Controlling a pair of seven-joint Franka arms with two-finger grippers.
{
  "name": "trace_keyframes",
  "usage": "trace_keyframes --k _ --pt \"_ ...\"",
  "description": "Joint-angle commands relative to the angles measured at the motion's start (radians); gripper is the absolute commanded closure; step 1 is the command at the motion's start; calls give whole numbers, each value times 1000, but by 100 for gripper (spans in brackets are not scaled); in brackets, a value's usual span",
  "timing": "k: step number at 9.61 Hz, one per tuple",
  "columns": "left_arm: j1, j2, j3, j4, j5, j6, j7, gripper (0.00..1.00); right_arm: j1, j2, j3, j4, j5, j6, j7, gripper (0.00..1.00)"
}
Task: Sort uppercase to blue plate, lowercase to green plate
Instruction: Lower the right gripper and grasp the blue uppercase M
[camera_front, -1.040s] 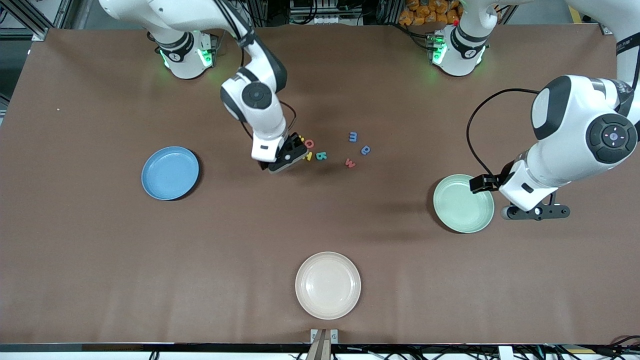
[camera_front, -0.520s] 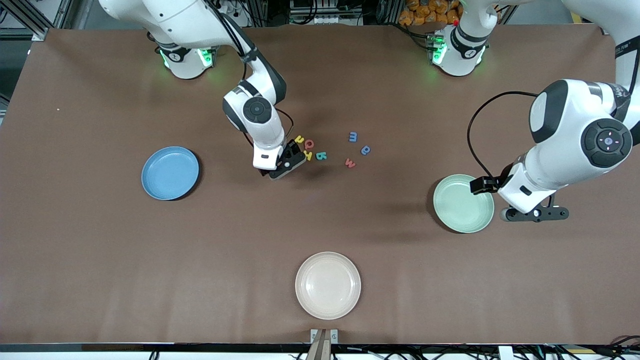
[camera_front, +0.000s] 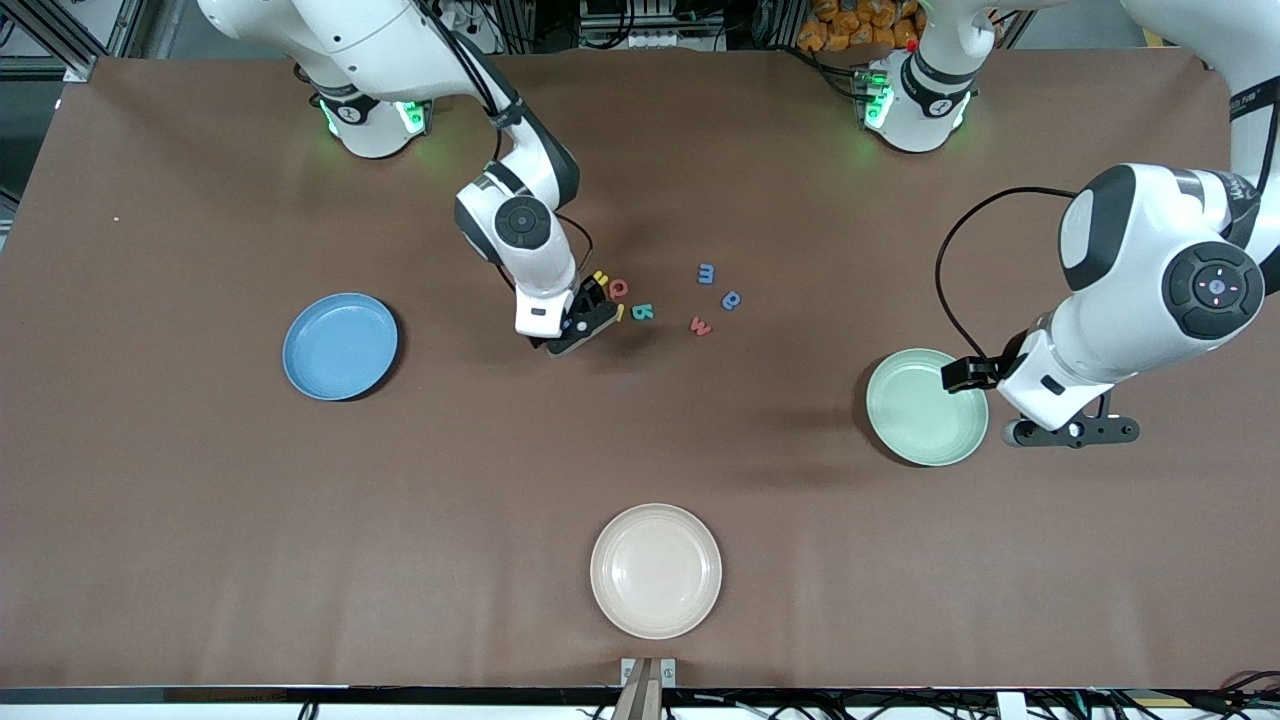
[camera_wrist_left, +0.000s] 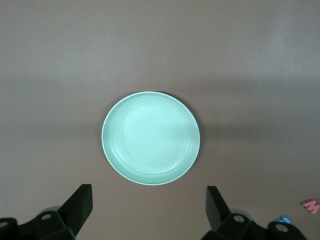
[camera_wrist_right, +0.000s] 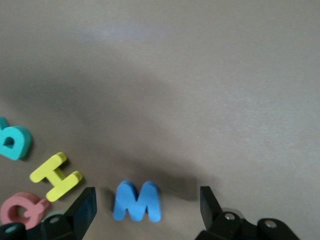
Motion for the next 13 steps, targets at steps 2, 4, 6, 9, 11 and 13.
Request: trace_keyframes --k 2,4,6,9,11,13 --pt "6 12 3 19 32 4 -37 0 11 24 0 3 25 7 -23 12" --pt "27 17 3 19 30 4 -39 0 11 35 0 3 25 7 -23 24" --pt "29 26 3 19 30 4 -40 0 11 37 0 3 25 8 -23 35" --pt "38 27 3 17 30 4 -43 0 10 32 0 4 25 7 -23 61" --pt "40 27 3 17 29 6 -43 0 3 26 0 6 25 1 -25 66" --pt "40 27 3 19 29 6 -43 0 -26 -15 -3 9 25 -53 -86 69"
